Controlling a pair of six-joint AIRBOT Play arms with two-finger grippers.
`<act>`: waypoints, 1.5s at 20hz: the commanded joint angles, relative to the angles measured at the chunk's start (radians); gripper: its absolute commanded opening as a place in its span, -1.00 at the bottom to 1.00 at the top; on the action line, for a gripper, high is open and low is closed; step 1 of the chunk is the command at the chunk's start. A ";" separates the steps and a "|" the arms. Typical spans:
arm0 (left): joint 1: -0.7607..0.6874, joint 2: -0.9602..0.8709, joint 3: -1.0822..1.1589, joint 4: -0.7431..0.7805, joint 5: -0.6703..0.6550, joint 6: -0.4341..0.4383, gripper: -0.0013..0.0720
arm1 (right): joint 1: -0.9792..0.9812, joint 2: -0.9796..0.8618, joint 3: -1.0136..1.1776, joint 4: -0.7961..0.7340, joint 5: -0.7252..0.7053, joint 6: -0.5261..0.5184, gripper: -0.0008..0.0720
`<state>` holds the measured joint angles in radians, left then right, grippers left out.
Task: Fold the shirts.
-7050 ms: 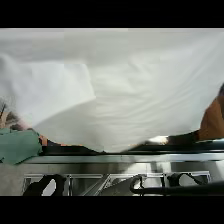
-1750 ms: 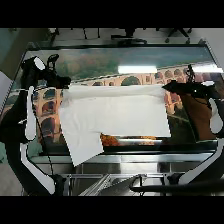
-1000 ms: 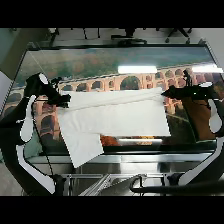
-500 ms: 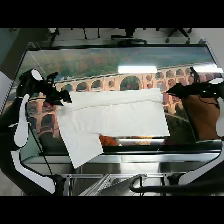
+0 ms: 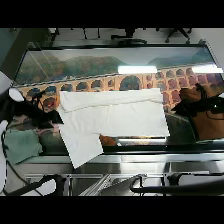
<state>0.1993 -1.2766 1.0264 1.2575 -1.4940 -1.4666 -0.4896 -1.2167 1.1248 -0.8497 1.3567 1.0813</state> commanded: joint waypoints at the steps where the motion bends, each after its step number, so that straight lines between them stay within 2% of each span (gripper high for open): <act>1: 0.037 0.205 -0.375 -0.017 0.113 -0.002 0.69 | -0.003 0.063 -0.201 -0.033 -0.100 -0.002 0.40; 5: 0.047 0.295 -0.617 -0.217 0.312 0.008 0.68 | 0.000 0.037 -0.242 -0.033 -0.119 -0.020 0.39; 7: 0.048 0.301 -0.677 -0.248 0.399 0.018 0.68 | 0.001 0.023 -0.242 -0.032 -0.119 -0.019 0.39; 10: 0.048 0.261 -0.684 -0.269 0.496 0.020 0.68 | 0.006 0.019 -0.242 -0.030 -0.121 -0.034 0.39; 13: 0.047 0.205 -0.608 -0.292 0.494 0.037 0.61 | 0.007 0.019 -0.242 -0.030 -0.118 -0.034 0.39; 15: 0.048 0.180 -0.541 -0.291 0.455 0.058 -0.87 | 0.006 0.019 -0.243 -0.042 -0.101 -0.034 0.39; 16: 0.048 0.171 -0.506 -0.291 0.430 0.072 -0.92 | 0.006 0.019 -0.243 -0.052 -0.091 -0.033 0.39; 21: 0.047 0.155 -0.396 -0.290 0.327 0.098 -0.93 | 0.032 0.019 -0.311 -0.051 -0.089 -0.034 0.37; 23: 0.048 0.185 -0.373 -0.289 0.295 0.106 -0.93 | 0.086 0.019 -0.345 -0.051 -0.088 -0.046 -0.19; 24: 0.048 0.213 -0.365 -0.284 0.285 0.106 -0.93 | 0.118 0.020 -0.348 -0.045 -0.083 -0.051 -0.36; 25: 0.048 0.249 -0.357 -0.277 0.276 0.106 -0.93 | 0.146 0.025 -0.347 -0.027 -0.074 -0.065 -0.82; 26: 0.048 0.285 -0.350 -0.269 0.261 0.105 -0.93 | 0.162 0.041 -0.345 -0.018 -0.075 -0.063 -0.91; 27: 0.048 0.325 -0.342 -0.236 0.236 0.103 -0.93 | 0.166 0.062 -0.340 -0.020 -0.078 -0.053 -0.91; 30: 0.048 0.441 -0.336 -0.093 0.118 0.056 -0.93 | 0.128 0.172 -0.330 -0.112 -0.076 0.076 -0.91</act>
<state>0.2462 -0.9329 0.6777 1.0477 -1.2697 -1.3773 -0.3519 -1.1244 0.7891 -0.9348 1.2491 1.0637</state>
